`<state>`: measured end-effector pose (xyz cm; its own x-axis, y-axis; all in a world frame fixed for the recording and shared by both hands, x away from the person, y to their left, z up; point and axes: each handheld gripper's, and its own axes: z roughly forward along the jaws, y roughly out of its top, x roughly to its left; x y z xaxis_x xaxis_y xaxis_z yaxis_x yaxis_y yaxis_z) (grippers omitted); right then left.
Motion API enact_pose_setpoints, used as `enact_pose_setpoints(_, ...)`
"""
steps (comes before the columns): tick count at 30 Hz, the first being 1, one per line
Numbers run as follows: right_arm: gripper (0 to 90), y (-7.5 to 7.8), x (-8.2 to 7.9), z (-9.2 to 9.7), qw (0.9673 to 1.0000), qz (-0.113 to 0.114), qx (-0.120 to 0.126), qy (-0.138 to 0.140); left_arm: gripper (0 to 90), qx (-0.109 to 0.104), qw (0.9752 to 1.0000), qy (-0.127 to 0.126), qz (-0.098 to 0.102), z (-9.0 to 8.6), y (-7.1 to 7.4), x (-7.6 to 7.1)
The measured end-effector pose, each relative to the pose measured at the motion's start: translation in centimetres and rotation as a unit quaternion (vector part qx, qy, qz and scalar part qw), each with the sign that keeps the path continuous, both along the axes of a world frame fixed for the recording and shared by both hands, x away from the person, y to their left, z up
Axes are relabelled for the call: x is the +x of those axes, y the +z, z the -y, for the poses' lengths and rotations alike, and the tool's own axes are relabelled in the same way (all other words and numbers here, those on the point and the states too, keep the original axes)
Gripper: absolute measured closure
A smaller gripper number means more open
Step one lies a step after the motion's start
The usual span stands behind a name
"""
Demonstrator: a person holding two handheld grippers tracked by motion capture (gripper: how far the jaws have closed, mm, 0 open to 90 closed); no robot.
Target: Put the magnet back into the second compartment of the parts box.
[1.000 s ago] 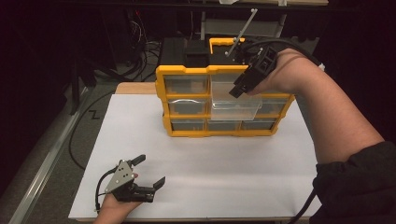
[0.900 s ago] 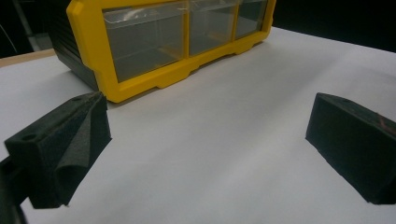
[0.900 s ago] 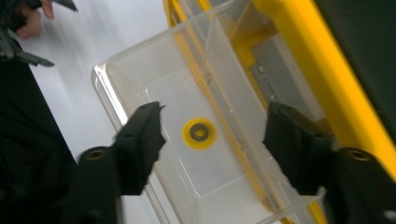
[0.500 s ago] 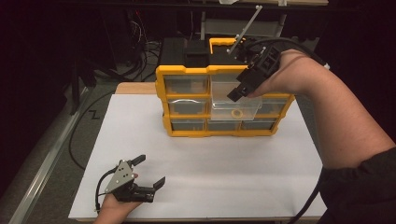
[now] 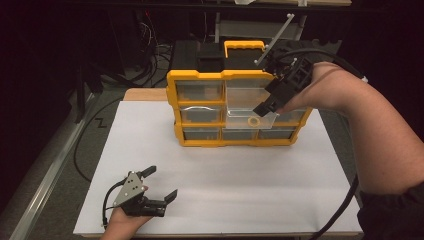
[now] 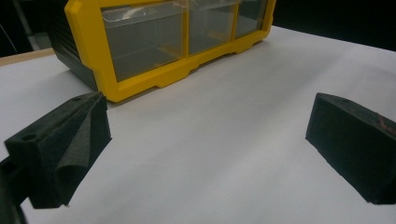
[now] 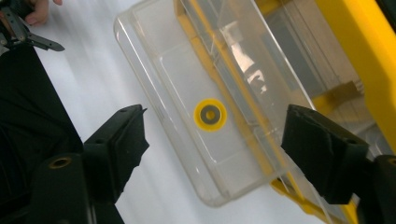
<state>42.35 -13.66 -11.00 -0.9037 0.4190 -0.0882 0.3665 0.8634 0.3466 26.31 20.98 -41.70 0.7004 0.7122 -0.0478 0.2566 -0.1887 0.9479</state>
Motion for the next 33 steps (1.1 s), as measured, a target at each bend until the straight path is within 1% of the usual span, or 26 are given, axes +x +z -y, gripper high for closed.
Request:
enact_pose_setpoints(6,14.6,-0.1,-0.7,0.7,0.9999,0.003,-0.008,-0.007,1.0,0.001,1.0,-0.001,0.001,0.0,0.0,0.0)
enact_pose_setpoints(7,11.9,-0.1,-0.9,0.8,0.9999,0.004,-0.01,-0.012,1.0,0.001,1.0,-0.001,0.001,0.0,0.0,0.0)
enact_pose_setpoints(8,11.0,-0.1,-1.0,0.9,0.9999,0.005,-0.011,-0.012,1.0,0.001,1.0,-0.001,0.001,0.0,0.0,0.0)
enact_pose_setpoints(10,8.9,-0.1,-1.3,1.4,0.9997,0.007,-0.01,-0.02,1.0,0.001,1.0,-0.001,0.001,0.1,0.0,0.0)
enact_pose_setpoints(12,8.6,-0.2,-1.4,1.5,0.9997,0.007,-0.01,-0.022,1.0,0.003,1.0,-0.002,0.001,0.1,0.0,0.0)
enact_pose_setpoints(17,3.0,-0.6,-2.0,2.5,0.9997,0.011,-0.009,-0.021,1.0,0.001,1.0,-0.001,0.001,0.0,0.0,0.0)
enact_pose_setpoints(20,0.3,-0.9,-2.2,3.0,0.9995,0.01,-0.007,-0.029,1.0,0.002,1.0,-0.001,0.001,0.0,0.0,0.0)
enact_pose_setpoints(23,0.2,-1.2,-2.4,3.5,0.9994,0.011,-0.005,-0.032,1.0,-0.002,1.0,0.002,0.002,-0.1,0.1,0.0)
enact_pose_setpoints(28,0.2,-1.8,-2.9,4.0,0.9994,0.008,-0.003,-0.034,1.0,-0.001,1.0,0.002,0.003,-0.1,0.1,0.0)
enact_pose_setpoints(30,0.2,-2.4,-3.1,4.3,0.9994,0.007,-0.004,-0.035,1.0,0.0,1.0,0.002,0.003,-0.1,0.1,0.0)
enact_pose_setpoints(31,0.2,-2.4,-3.1,4.3,0.9994,0.007,-0.004,-0.035,1.0,0.0,1.0,0.001,0.002,0.0,0.1,0.0)
enact_pose_setpoints(32,0.2,-2.9,-3.2,4.5,0.9992,0.005,-0.007,-0.038,1.0,0.001,1.0,0.001,0.002,0.0,0.1,0.0)
enact_pose_setpoints(33,0.2,-2.9,-3.2,4.5,0.9992,0.005,-0.007,-0.038,1.0,0.002,1.0,0.001,0.002,-0.1,0.1,0.0)
